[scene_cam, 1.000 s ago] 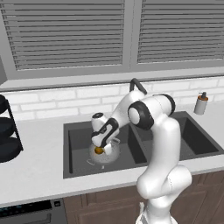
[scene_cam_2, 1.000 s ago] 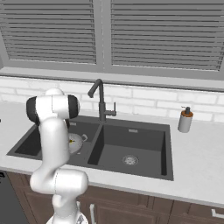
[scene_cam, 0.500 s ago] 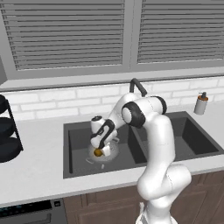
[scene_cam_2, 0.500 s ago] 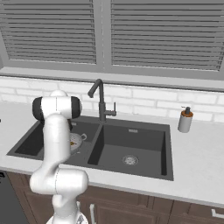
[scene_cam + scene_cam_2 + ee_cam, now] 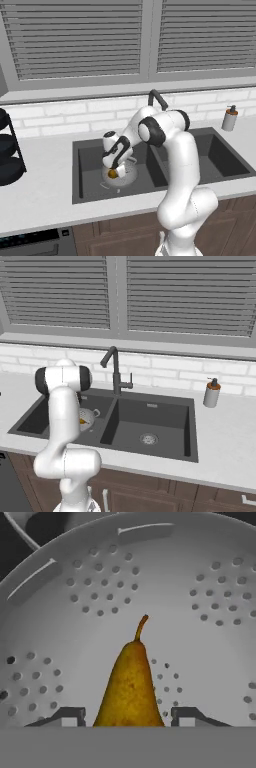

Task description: Put the colander in the sink, put the pear in the colander, and turn on the sink faucet and pour water over the colander.

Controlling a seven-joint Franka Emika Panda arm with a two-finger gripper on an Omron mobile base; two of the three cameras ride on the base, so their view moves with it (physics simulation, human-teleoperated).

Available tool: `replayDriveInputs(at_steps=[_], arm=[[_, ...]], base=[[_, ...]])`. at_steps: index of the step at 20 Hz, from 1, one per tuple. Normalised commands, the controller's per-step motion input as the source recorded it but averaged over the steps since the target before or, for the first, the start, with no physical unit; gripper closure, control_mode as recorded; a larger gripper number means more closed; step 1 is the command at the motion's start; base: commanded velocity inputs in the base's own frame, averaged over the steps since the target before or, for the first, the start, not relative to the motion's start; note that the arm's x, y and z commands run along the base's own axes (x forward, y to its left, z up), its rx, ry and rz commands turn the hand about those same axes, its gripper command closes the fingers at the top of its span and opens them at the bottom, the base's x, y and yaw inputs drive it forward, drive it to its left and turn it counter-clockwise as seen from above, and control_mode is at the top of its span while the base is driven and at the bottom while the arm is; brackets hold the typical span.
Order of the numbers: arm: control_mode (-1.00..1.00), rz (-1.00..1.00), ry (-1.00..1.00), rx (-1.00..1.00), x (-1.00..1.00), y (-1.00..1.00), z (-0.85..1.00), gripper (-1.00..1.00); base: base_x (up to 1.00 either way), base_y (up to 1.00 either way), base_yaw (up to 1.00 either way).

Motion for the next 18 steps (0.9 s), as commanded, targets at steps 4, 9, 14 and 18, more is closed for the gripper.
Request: replayDriveInputs(at_steps=[4, 9, 14, 18], arm=[[-1.0, 0.0, -0.02, -0.01, -0.11, -0.13, 0.56, -1.0], [-1.0, 0.0, -0.05, 0.0, -0.26, -0.11, 0.69, -1.0], [-1.0, 0.01, -0.1, 0.0, -0.53, -0.15, 1.0, -1.0], [-1.0, 0.02, -0.18, 0.0, -0.62, -0.15, 1.0, -1.0]], base=[[0.0, 0.0, 0.0], [0.0, 0.0, 0.0], [0.0, 0.0, 0.0], [0.0, 0.0, 0.0]])
